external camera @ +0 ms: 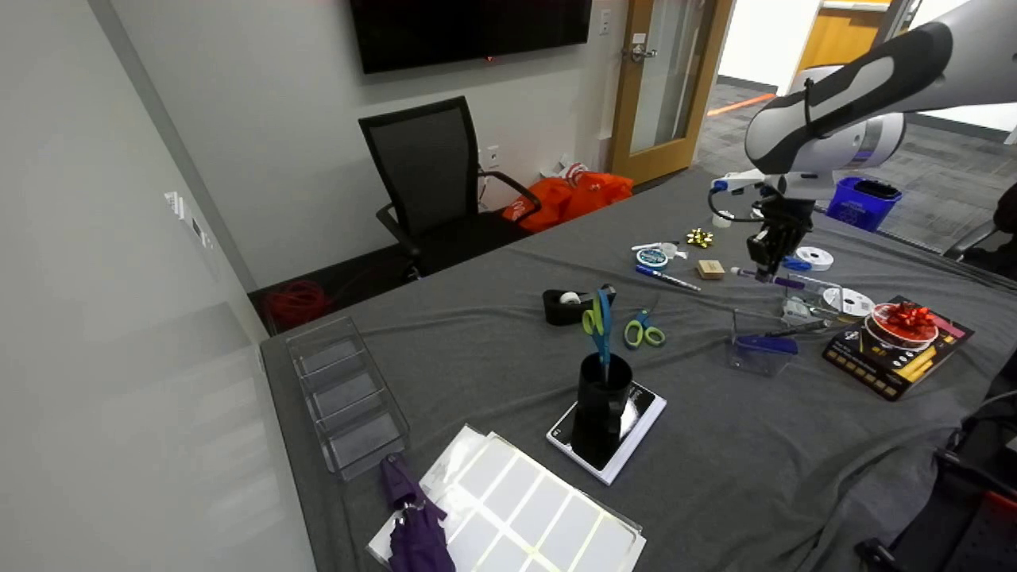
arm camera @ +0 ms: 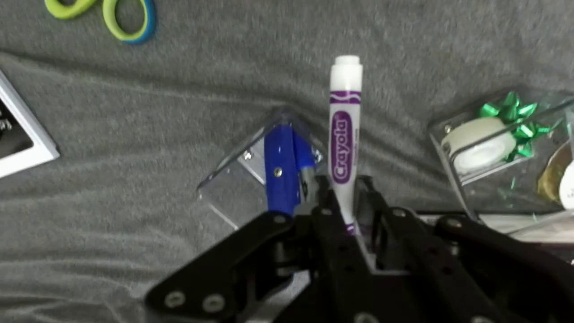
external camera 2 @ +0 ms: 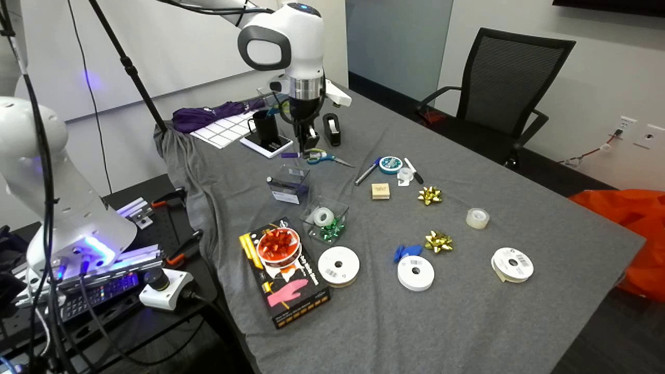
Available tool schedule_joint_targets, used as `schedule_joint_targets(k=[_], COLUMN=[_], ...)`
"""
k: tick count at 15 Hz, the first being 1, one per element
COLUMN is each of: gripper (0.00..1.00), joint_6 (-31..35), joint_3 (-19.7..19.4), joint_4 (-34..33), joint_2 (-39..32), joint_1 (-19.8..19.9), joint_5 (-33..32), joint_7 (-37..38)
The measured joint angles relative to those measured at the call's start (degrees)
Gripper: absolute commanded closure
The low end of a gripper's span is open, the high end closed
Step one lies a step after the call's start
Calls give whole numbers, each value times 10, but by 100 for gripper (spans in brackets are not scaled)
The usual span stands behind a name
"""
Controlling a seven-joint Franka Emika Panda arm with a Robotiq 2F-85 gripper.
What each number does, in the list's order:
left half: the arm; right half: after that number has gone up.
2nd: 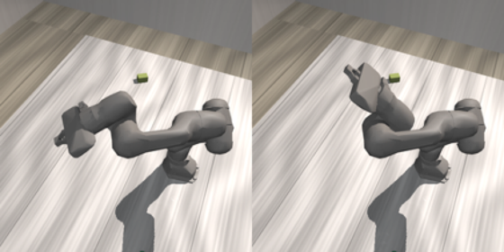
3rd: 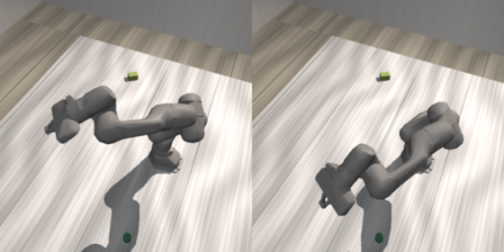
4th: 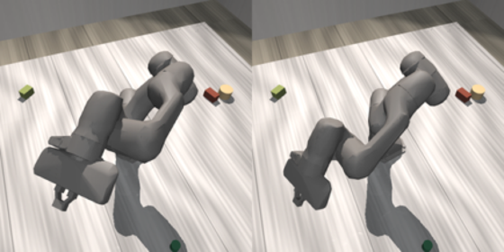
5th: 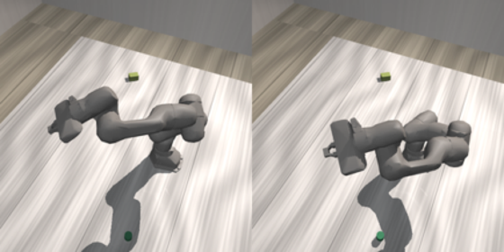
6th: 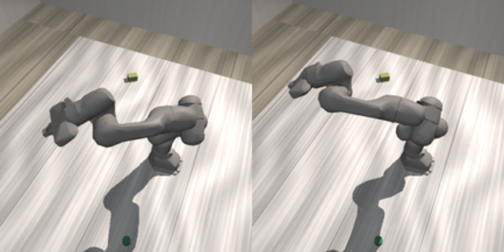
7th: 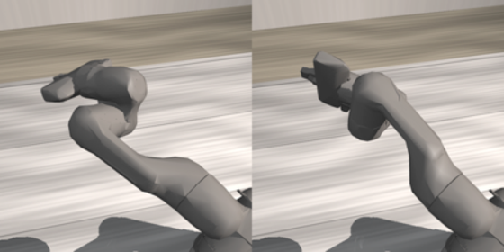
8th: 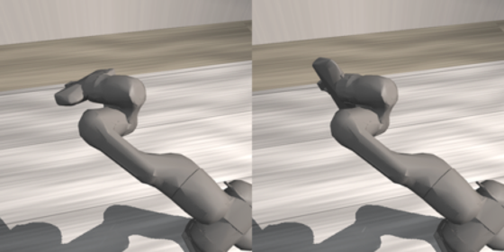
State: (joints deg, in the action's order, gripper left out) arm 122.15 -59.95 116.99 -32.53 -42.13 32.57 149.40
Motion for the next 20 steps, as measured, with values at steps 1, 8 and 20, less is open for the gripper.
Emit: schedule_joint_targets(k=[1,8,20], gripper=[96,96,58], joint_6=[-35,-165,-249], joint_3=[-31,-103,-137], joint_4=[0,0,-52], joint_2=[-12,-85,-302], joint_1=[-32,-131,-137], joint_5=[4,35,104], joint_7=[0,0,0])
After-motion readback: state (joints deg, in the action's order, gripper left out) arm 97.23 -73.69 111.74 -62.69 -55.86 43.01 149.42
